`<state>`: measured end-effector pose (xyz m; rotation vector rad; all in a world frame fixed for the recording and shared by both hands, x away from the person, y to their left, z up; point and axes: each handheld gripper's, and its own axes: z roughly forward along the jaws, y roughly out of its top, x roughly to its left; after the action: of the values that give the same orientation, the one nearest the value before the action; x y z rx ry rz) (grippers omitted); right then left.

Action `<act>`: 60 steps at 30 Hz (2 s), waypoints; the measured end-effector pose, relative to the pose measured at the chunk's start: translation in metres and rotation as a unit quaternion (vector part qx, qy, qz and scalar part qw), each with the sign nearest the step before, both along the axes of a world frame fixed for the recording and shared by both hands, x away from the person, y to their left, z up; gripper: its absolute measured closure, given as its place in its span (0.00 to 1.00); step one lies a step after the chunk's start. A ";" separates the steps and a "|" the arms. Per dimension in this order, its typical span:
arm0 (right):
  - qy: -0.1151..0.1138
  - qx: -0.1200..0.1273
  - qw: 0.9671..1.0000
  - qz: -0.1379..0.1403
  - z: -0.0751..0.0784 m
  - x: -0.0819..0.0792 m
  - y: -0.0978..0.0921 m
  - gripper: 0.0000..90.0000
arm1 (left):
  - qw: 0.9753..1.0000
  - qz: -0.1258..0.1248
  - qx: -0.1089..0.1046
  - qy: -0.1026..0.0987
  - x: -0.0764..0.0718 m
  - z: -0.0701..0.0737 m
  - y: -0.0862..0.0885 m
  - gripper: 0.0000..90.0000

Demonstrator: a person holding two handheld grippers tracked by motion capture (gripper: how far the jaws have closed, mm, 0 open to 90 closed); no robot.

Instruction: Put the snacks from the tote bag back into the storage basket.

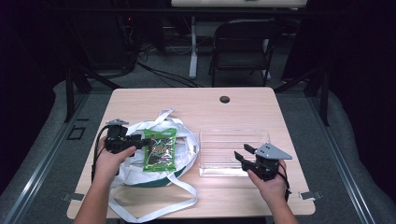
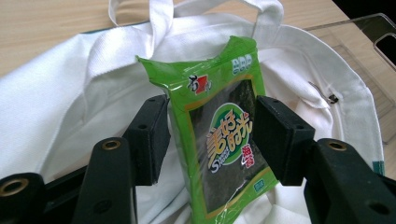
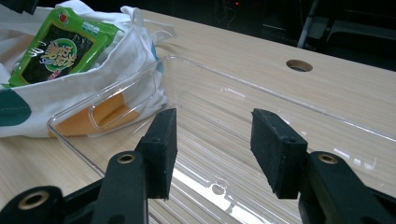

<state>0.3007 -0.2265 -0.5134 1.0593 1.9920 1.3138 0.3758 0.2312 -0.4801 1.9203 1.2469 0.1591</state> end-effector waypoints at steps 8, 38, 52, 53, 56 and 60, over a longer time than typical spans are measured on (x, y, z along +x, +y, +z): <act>-0.013 -0.001 1.000 -0.006 0.001 -0.003 -0.002 0.56 | 1.000 0.000 -0.005 0.014 0.004 -0.005 -0.003 0.50; -0.017 0.006 1.000 -0.003 0.002 -0.005 -0.001 0.56 | 0.998 0.011 -0.034 0.051 0.011 -0.030 -0.006 0.46; -0.017 0.001 1.000 0.002 0.001 -0.006 -0.001 0.55 | 0.997 0.004 -0.037 0.062 0.014 -0.039 -0.011 0.46; -0.017 0.001 1.000 0.002 0.001 -0.006 -0.001 0.55 | 0.997 0.004 -0.038 0.065 0.015 -0.041 -0.010 0.46; -0.017 0.002 1.000 0.002 0.001 -0.006 -0.001 0.55 | 0.997 0.009 -0.042 0.069 0.016 -0.044 -0.009 0.46; -0.017 0.001 1.000 0.002 0.001 -0.006 -0.001 0.55 | 0.996 0.007 -0.045 0.072 0.018 -0.047 -0.008 0.46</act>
<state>0.2943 -0.2279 -0.5123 1.0281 1.9686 1.3269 0.3933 0.2227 -0.5275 1.8720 1.3394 -0.0287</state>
